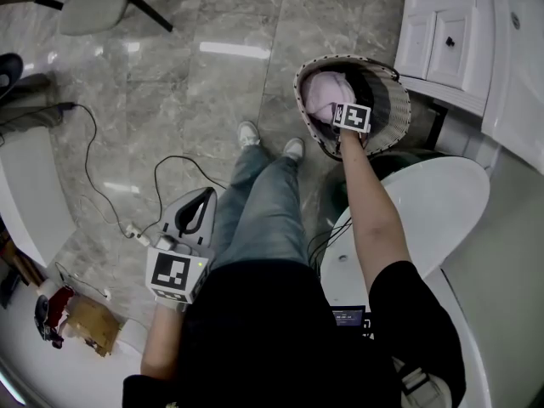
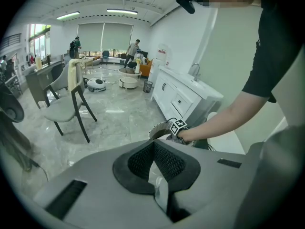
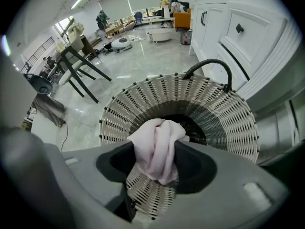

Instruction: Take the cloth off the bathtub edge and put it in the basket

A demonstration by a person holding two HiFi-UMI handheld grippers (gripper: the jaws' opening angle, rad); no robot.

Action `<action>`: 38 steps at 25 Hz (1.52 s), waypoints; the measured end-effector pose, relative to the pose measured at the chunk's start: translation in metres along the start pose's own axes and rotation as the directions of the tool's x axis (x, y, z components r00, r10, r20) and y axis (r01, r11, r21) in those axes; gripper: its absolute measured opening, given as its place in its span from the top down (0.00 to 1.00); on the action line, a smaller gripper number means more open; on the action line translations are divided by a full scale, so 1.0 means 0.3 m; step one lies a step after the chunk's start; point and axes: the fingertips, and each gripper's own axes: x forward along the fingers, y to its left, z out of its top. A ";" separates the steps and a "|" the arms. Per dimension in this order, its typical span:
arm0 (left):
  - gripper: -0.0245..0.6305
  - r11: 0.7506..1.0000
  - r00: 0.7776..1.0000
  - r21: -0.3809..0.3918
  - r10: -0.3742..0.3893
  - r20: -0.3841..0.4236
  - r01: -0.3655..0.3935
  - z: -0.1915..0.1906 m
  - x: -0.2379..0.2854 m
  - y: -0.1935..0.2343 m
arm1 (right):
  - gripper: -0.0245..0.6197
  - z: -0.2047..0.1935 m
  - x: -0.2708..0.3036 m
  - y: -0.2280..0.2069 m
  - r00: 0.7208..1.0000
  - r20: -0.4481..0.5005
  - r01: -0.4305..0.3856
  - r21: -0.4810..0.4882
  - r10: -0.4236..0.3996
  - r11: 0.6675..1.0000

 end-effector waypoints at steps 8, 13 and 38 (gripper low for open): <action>0.95 1.000 1.000 -0.015 -0.002 0.023 0.002 0.019 -0.019 -0.006 | 0.56 0.027 -0.056 0.019 0.999 0.040 -0.002 -0.001 0.002 1.000; 0.95 1.000 0.999 -0.004 -0.009 0.048 0.009 0.045 -0.041 -0.010 | 0.56 0.046 -0.123 0.066 0.998 0.059 -0.018 -0.040 0.020 0.999; 0.95 1.000 0.968 -0.012 0.008 0.249 -0.005 0.368 -0.162 -0.017 | 0.97 0.269 -0.845 0.345 0.932 0.315 -0.106 -0.243 0.182 0.964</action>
